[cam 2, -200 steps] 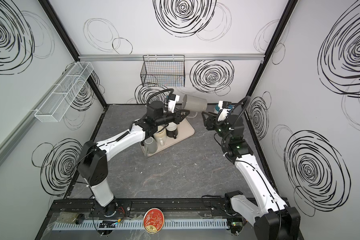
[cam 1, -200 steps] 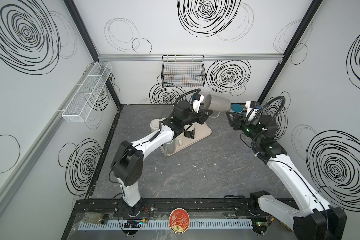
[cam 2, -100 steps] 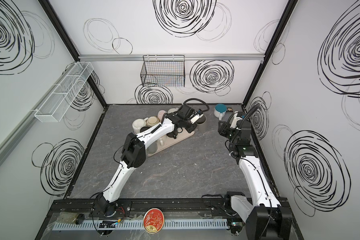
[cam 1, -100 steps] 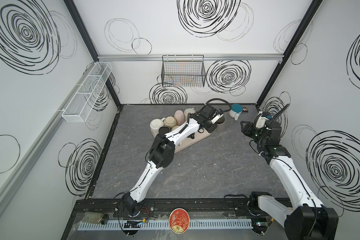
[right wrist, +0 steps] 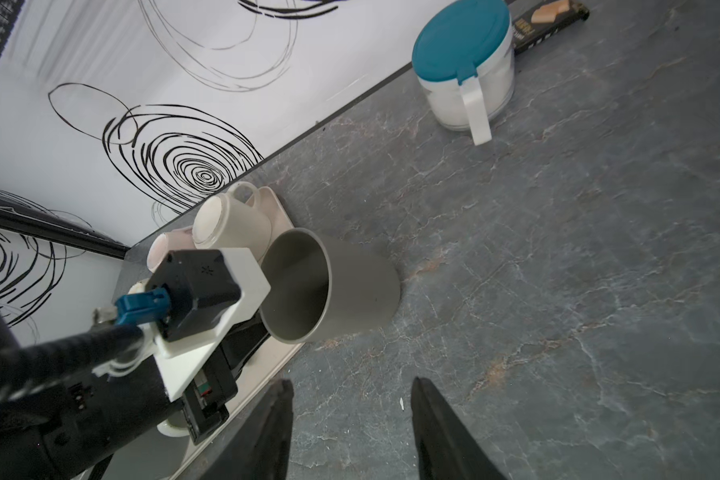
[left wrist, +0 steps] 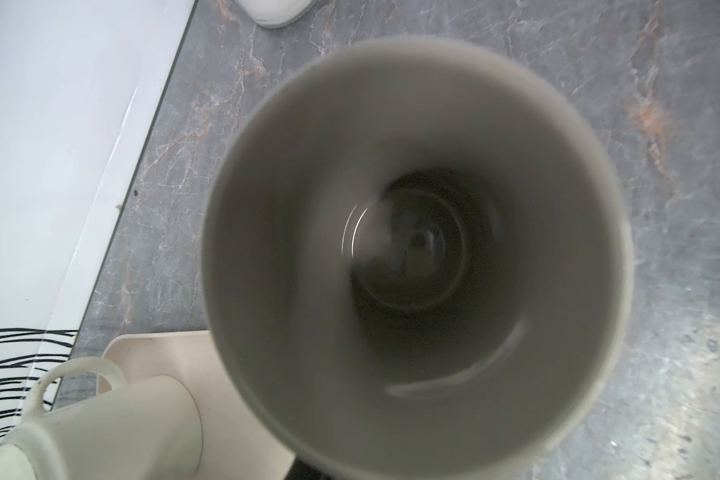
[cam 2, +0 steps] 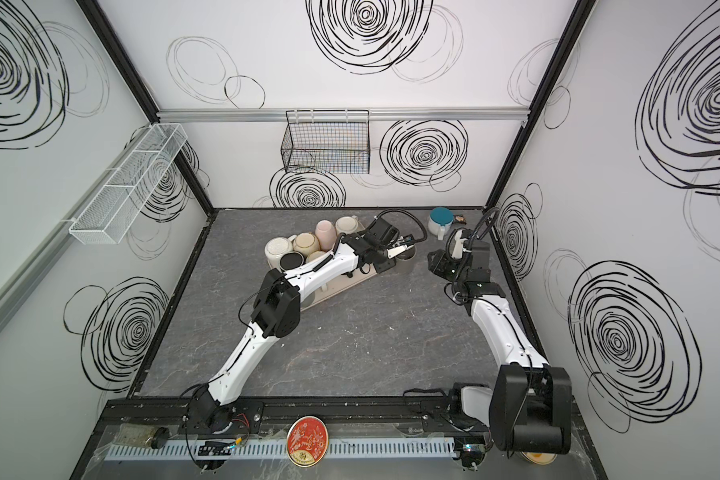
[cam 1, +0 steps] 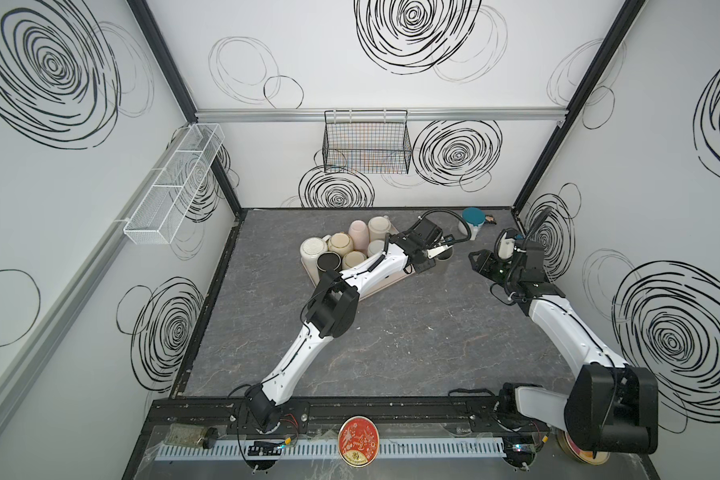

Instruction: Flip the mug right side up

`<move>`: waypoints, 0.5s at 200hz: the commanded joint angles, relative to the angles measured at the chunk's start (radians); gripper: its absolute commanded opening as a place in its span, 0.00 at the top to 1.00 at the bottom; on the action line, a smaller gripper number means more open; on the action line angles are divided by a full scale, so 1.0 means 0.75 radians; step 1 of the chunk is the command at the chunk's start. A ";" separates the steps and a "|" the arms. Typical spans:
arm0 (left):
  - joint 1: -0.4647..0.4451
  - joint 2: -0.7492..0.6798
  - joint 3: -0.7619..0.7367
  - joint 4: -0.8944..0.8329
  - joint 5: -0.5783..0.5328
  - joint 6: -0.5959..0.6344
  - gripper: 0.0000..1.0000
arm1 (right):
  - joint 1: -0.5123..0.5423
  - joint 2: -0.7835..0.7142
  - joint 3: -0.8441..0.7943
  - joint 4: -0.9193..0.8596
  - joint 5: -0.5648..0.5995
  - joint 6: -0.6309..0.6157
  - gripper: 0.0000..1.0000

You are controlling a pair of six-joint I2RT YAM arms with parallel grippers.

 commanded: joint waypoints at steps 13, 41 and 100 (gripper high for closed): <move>0.002 0.024 0.072 0.168 -0.089 0.086 0.87 | -0.004 0.110 0.032 -0.005 -0.074 -0.015 0.49; 0.002 0.032 0.073 0.208 -0.099 0.109 0.72 | -0.004 0.199 0.085 -0.046 -0.094 -0.025 0.49; 0.010 0.042 0.069 0.265 -0.123 0.120 0.53 | -0.005 0.362 0.144 -0.023 -0.120 -0.027 0.50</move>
